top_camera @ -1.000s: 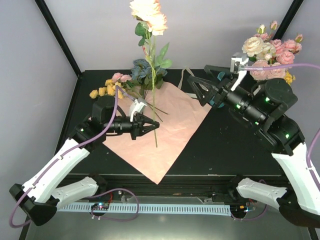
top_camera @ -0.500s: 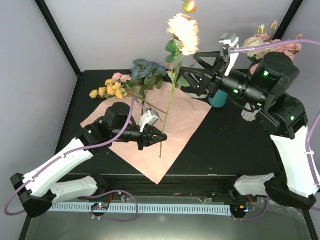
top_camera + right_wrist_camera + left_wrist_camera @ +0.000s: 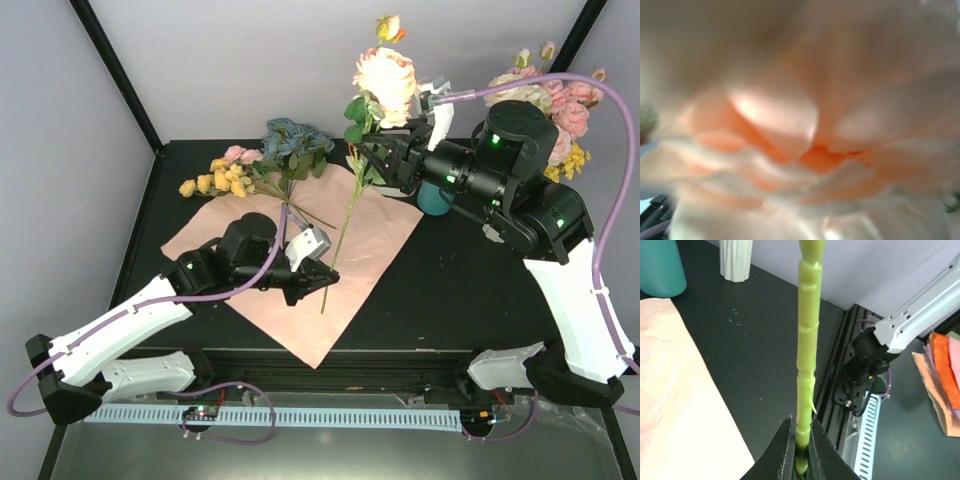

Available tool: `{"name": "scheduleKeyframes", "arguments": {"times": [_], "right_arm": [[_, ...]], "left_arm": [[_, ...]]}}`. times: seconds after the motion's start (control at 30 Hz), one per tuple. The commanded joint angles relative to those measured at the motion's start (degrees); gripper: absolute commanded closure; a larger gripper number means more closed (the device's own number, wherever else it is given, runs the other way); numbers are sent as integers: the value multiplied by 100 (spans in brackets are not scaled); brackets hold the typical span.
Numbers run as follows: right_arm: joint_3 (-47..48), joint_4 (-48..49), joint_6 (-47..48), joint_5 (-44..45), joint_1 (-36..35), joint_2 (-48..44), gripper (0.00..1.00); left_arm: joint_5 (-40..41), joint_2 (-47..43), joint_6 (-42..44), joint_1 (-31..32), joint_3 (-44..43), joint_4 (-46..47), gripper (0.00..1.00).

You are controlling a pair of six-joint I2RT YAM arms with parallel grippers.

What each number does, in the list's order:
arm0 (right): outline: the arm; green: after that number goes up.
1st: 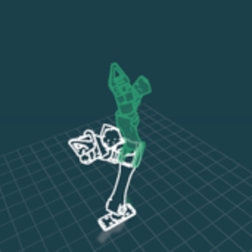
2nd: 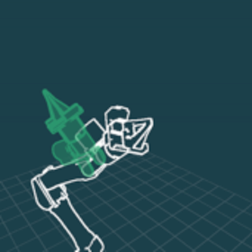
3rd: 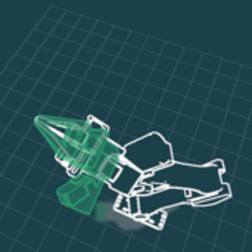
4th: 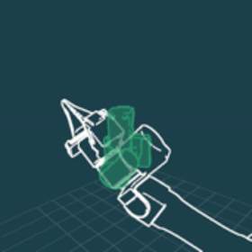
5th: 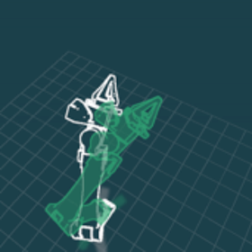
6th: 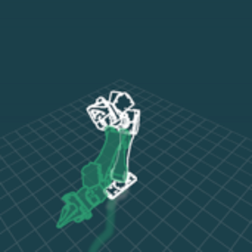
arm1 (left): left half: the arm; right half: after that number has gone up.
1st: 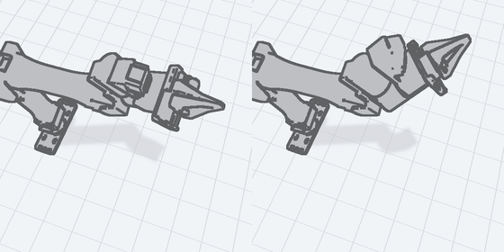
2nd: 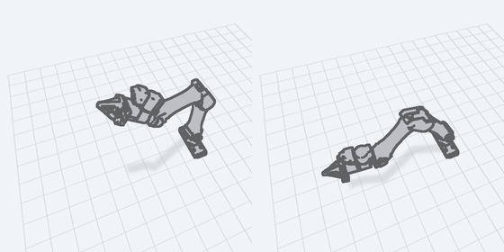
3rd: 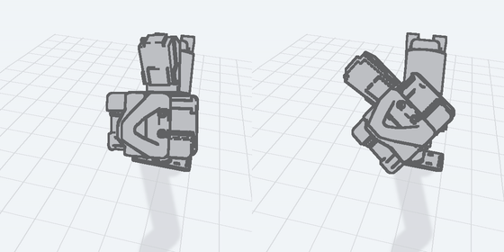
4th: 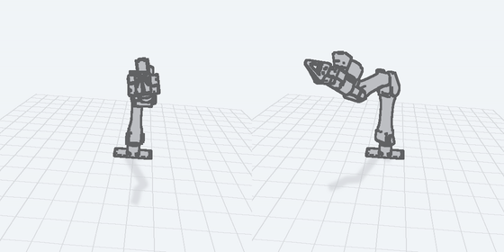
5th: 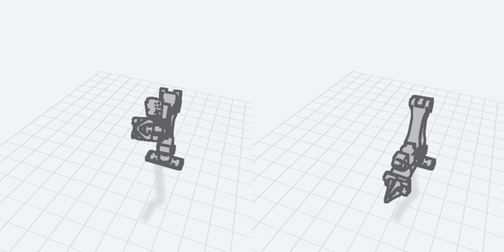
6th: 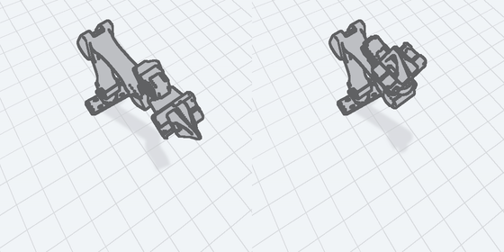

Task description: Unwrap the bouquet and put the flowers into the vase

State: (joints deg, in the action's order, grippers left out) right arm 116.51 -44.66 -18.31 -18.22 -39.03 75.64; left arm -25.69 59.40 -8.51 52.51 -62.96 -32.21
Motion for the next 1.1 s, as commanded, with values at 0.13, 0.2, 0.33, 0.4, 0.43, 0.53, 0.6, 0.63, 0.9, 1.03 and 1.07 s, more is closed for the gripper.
{"name": "scheduleKeyframes", "arguments": {"times": [0.13,0.2,0.33,0.4,0.43,0.53,0.6,0.63,0.9,1.03,1.07], "right_arm": [[-167,193,-265,-153,-2,-70,79],[-259,238,-291,-151,-4,-115,88],[-591,459,-239,-73,-5,-310,98],[-770,623,-222,67,-7,-420,98],[-839,720,-199,149,-4,-471,98],[-993,930,-25,472,-3,-572,98],[-1003,1022,178,795,-7,-575,98],[-966,1052,299,1002,-6,-560,98],[-806,2005,1606,3491,-2,-255,98],[-237,2310,2521,4382,-4,267,98],[-75,2393,2788,4601,-3,426,98]], "left_arm": [[770,20,387,163,-273,-355,99],[864,-14,403,163,-262,-371,98],[1285,-92,333,163,-273,-352,89],[1563,-78,258,163,-330,-425,51],[1763,-53,171,162,-383,-505,28],[2159,-44,27,164,-548,-724,1],[2519,-118,-86,159,-580,-782,1],[2686,-159,-91,155,-612,-818,1],[5183,-417,-80,-14,-1197,-1289,1],[5516,-477,66,-251,-1127,-1033,1],[5475,-458,105,-335,-1107,-970,1]]}}
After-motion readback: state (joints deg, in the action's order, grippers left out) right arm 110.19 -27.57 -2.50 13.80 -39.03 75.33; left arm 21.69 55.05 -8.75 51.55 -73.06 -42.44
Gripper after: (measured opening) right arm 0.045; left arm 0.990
